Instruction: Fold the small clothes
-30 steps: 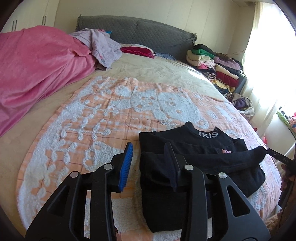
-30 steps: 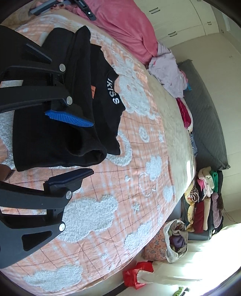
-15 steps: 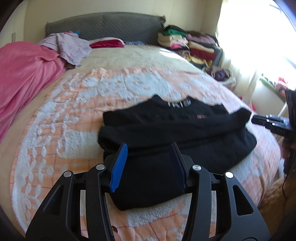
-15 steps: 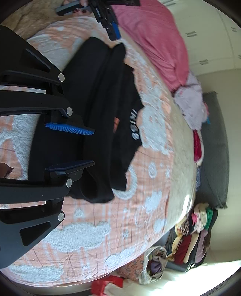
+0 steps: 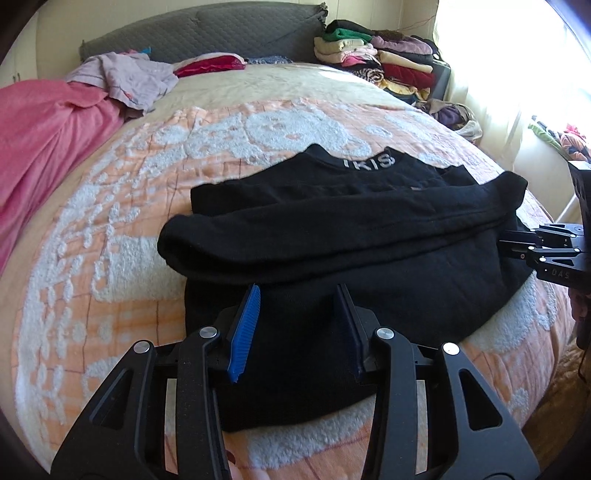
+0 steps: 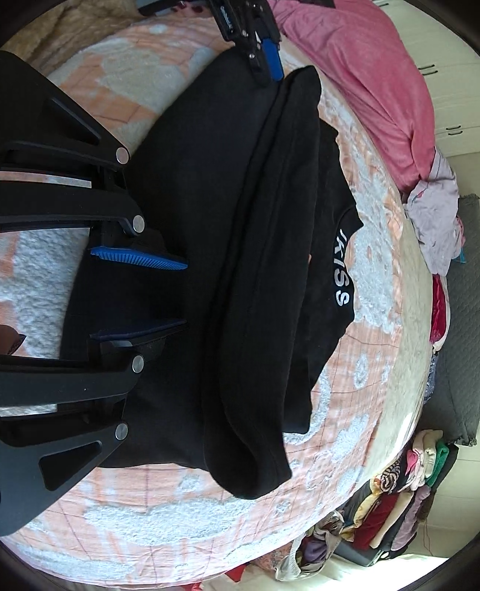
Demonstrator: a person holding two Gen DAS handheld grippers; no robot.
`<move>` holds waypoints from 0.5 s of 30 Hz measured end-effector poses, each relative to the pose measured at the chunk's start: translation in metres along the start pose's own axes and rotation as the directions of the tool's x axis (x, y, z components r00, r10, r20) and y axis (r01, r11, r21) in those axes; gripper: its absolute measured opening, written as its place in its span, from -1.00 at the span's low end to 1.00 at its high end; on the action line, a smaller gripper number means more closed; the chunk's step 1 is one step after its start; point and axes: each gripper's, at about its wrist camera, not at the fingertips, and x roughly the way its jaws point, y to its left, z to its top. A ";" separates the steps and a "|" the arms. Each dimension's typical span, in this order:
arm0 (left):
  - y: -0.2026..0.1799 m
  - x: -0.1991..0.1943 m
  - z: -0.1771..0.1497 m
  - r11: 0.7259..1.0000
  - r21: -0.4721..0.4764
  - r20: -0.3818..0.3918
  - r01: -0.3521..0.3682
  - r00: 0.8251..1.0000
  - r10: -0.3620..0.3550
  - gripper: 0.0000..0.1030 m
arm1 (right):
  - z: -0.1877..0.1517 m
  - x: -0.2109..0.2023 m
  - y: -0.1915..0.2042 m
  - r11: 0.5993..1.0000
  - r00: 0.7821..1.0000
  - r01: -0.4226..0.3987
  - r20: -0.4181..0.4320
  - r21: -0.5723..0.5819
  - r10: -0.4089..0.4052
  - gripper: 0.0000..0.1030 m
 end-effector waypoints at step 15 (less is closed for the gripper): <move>0.017 0.032 0.037 0.999 -0.020 -0.022 -0.038 0.999 0.038 -0.35 | 0.041 0.026 -0.017 0.998 1.000 -0.007 0.009 0.061 0.006 -0.55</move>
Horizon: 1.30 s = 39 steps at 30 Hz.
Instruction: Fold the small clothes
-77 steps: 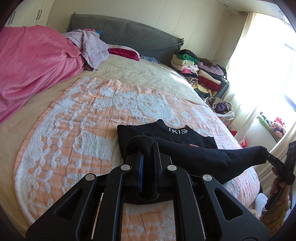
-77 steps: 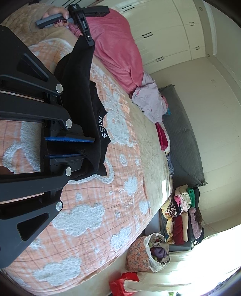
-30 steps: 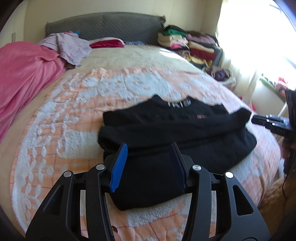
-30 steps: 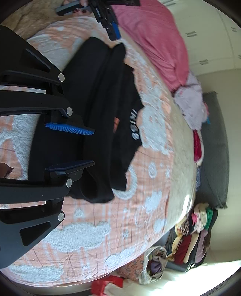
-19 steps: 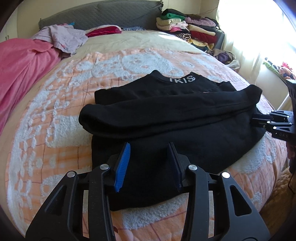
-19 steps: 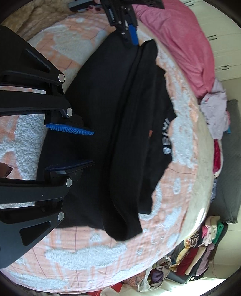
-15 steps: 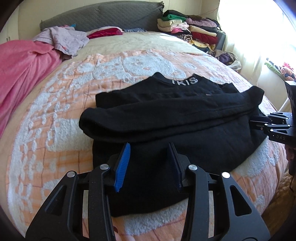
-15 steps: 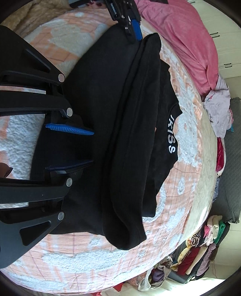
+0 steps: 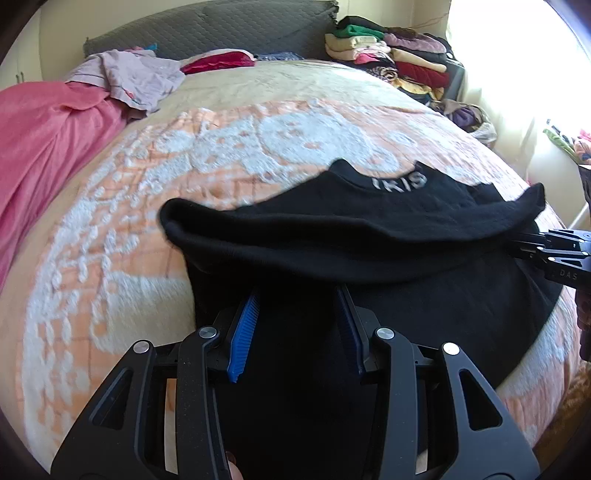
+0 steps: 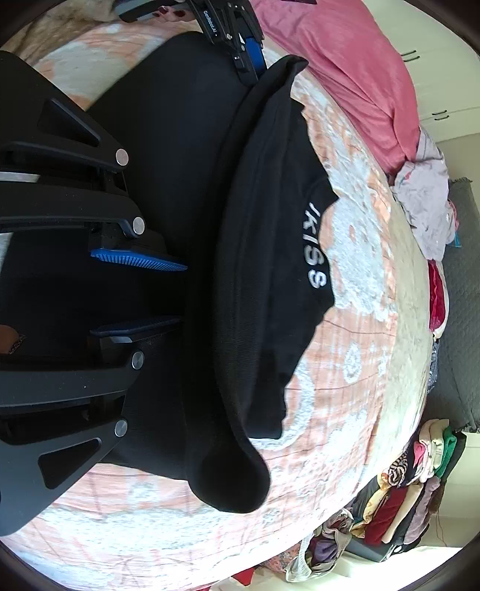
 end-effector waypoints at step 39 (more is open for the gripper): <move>0.064 0.023 0.020 0.978 -0.207 0.079 0.022 0.997 -0.006 -0.90 | 0.020 0.008 -0.099 0.966 0.994 0.023 0.102 0.259 -0.051 -0.69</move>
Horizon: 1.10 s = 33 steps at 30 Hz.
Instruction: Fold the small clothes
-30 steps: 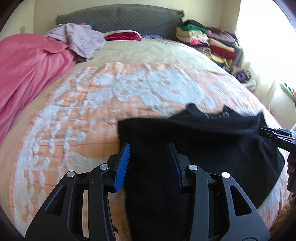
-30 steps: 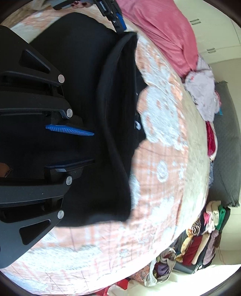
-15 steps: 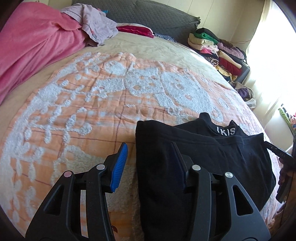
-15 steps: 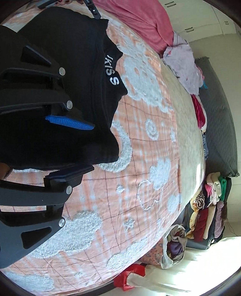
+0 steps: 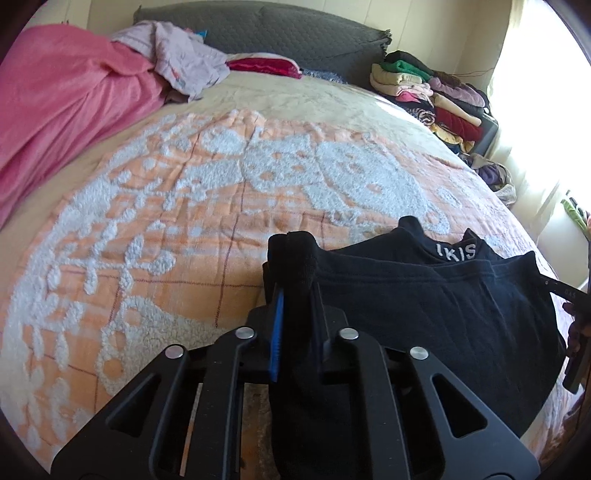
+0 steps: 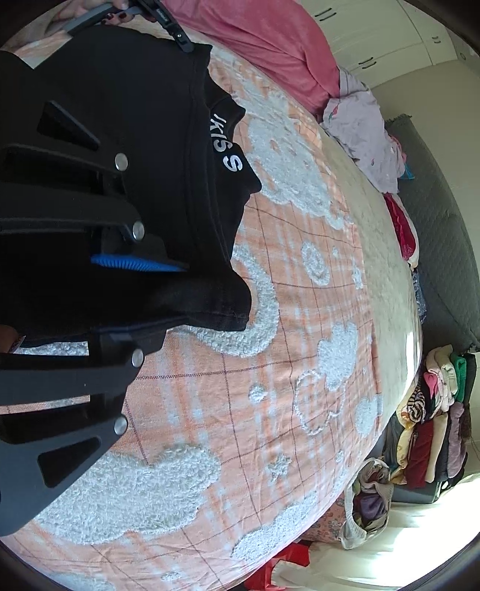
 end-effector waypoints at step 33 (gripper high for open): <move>0.001 -0.007 -0.001 0.996 0.002 -0.010 -0.084 0.996 0.084 -0.74 | -0.007 -0.012 -0.007 0.992 0.991 0.110 0.064 0.062 -0.114 0.05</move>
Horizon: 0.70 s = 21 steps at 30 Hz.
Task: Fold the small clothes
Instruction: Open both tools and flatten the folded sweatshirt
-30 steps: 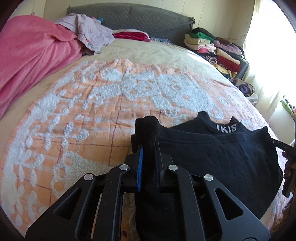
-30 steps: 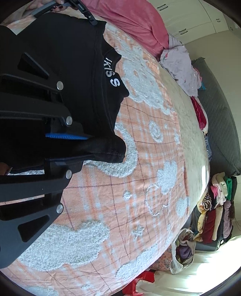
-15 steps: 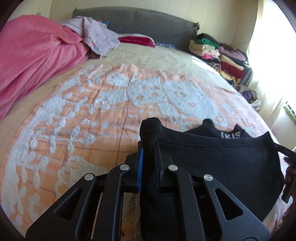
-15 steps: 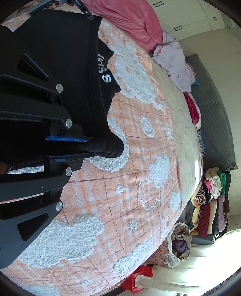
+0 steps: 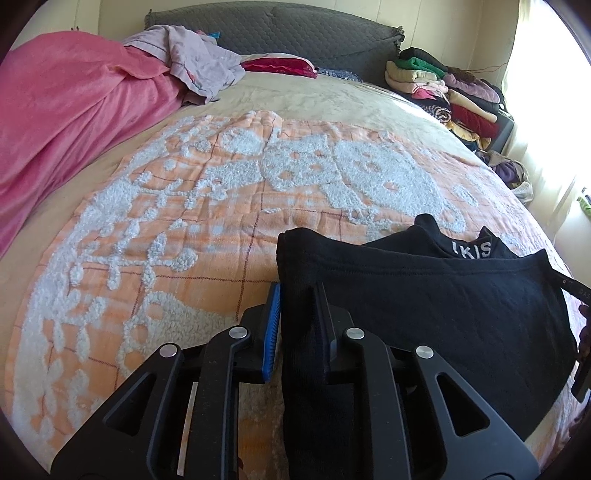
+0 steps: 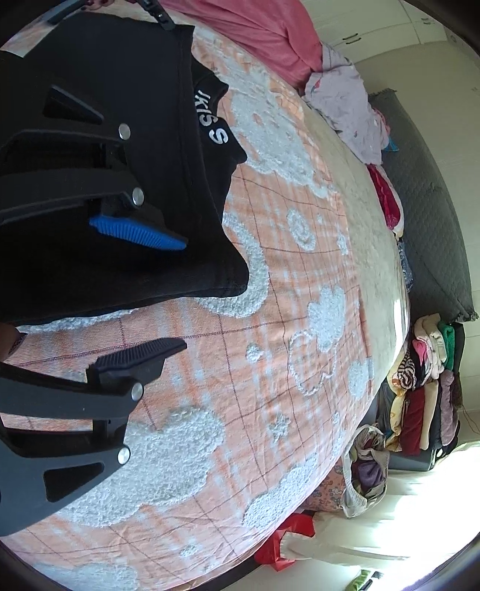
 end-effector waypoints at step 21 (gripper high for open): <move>-0.031 -0.058 -0.034 0.994 0.097 -0.001 0.059 0.998 -0.059 0.12 | -0.069 -0.056 0.058 0.971 0.985 -0.170 -0.068 -0.167 0.160 0.38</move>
